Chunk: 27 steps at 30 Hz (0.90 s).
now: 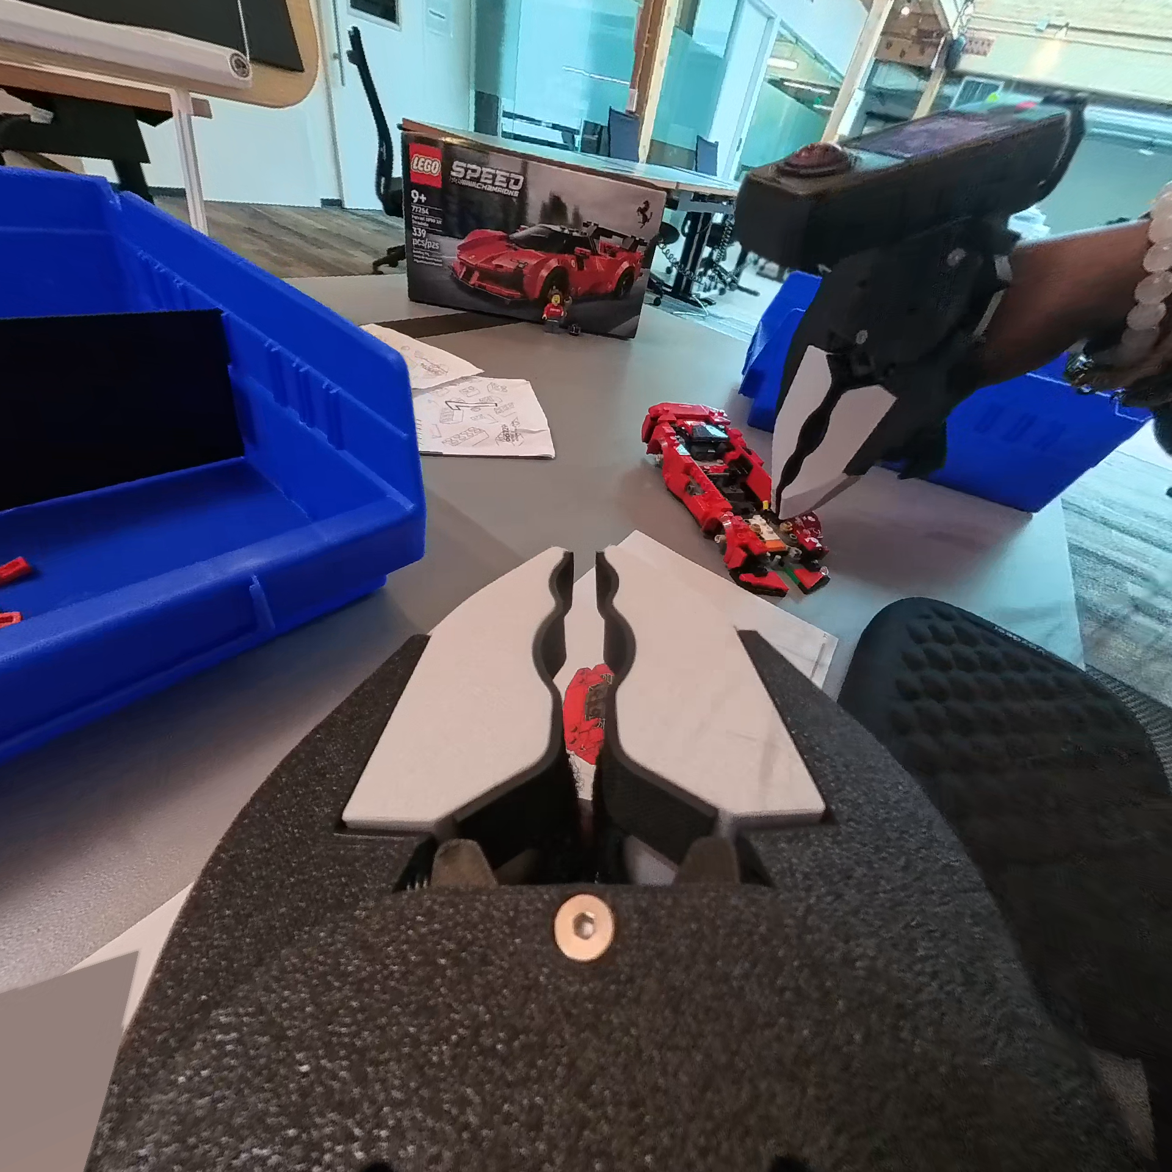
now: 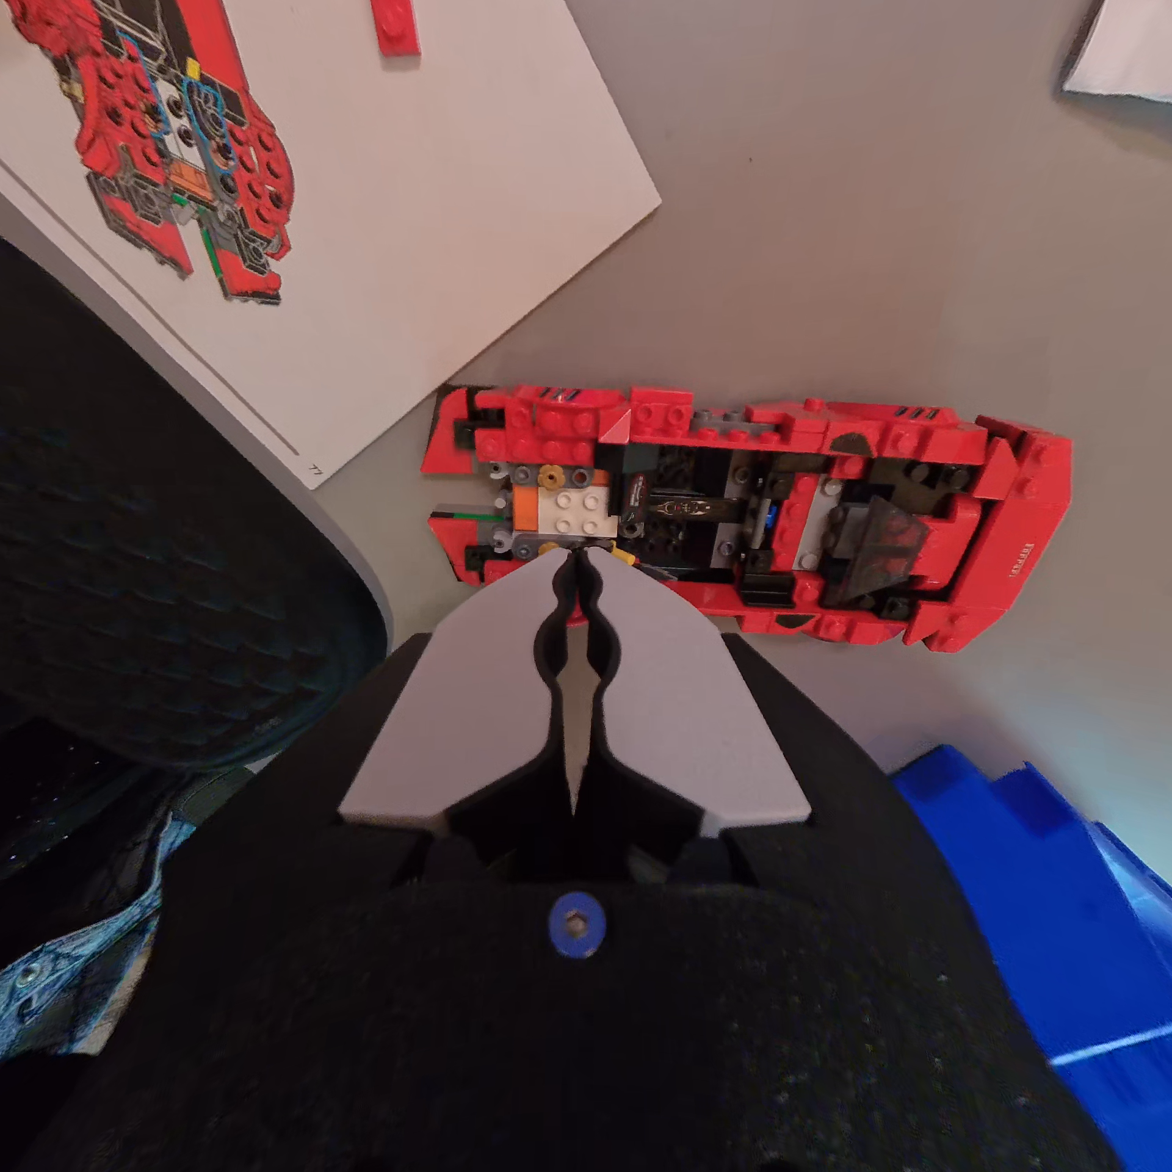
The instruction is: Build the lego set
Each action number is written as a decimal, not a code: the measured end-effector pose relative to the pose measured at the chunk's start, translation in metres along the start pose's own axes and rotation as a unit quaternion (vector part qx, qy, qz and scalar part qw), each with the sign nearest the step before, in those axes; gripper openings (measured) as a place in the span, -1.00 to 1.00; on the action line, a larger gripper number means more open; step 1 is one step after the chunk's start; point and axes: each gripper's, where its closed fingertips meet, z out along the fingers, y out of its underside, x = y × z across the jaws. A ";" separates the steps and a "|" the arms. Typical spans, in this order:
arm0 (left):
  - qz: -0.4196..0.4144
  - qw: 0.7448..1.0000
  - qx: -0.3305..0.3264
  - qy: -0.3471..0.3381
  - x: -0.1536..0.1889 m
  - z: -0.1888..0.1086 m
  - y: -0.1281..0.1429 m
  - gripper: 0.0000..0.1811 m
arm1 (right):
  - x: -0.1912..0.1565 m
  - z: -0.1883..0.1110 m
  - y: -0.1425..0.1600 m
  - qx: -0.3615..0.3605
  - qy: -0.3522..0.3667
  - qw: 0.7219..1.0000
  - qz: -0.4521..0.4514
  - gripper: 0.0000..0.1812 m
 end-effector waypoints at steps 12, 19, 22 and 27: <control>-0.005 1.000 -0.001 0.000 -0.001 0.000 0.000 -0.94 | 0.005 -0.010 -0.004 0.059 -0.047 0.997 0.012 -1.00; -0.008 1.000 -0.001 0.000 -0.002 0.000 0.001 -0.94 | 0.001 -0.001 0.000 0.039 -0.059 0.997 -0.011 -1.00; -0.010 1.000 -0.002 0.000 -0.002 0.000 0.001 -0.94 | 0.001 -0.001 -0.002 0.041 -0.062 0.997 -0.007 -1.00; -0.012 1.000 -0.001 0.000 -0.002 0.000 0.001 -0.94 | 0.001 -0.001 -0.001 0.036 -0.040 0.998 -0.015 -0.99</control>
